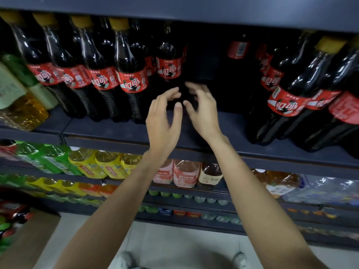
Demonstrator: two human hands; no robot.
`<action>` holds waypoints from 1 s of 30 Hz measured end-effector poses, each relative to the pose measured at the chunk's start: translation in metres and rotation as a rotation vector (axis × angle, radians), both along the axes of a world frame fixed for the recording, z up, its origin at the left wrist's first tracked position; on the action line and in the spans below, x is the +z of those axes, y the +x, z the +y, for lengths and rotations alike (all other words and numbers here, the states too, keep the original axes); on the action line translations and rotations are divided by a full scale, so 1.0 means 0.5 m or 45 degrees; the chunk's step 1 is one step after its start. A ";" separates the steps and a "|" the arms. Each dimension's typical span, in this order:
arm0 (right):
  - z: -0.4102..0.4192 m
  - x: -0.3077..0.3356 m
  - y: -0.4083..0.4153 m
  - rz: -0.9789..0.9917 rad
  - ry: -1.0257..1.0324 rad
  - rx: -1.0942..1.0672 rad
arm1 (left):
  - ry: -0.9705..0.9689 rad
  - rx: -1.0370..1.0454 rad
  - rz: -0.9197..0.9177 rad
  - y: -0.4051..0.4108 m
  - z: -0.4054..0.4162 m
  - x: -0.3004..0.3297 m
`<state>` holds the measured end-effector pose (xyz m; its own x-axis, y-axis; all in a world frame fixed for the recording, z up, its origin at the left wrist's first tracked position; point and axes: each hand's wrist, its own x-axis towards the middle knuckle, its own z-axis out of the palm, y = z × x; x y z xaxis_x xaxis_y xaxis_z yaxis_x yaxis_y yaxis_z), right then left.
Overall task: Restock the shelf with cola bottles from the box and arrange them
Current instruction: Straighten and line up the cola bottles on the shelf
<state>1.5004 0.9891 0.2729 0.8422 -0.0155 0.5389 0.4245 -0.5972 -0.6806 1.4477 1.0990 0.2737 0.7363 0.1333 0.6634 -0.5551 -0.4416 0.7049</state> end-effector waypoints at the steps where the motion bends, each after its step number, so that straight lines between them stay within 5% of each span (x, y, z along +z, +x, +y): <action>1: -0.022 -0.009 -0.031 -0.007 0.011 -0.028 | -0.005 -0.048 -0.068 -0.004 -0.003 -0.007; 6: -0.089 -0.018 -0.183 -0.084 0.127 -0.410 | 0.067 -0.416 -0.105 0.005 -0.060 -0.022; 10: -0.136 -0.022 -0.235 -0.349 0.206 -0.935 | 0.269 -0.792 0.285 0.026 -0.146 -0.015; 13: -0.182 -0.013 -0.242 -0.320 0.275 -1.064 | 0.333 -0.970 0.507 0.034 -0.216 -0.005; 20: -0.249 0.016 -0.225 -0.009 0.262 -0.757 | 0.128 -0.785 0.491 0.028 -0.302 -0.015; 30: -0.142 0.055 -0.173 0.155 0.250 0.027 | 0.046 -0.214 0.333 -0.015 -0.096 -0.028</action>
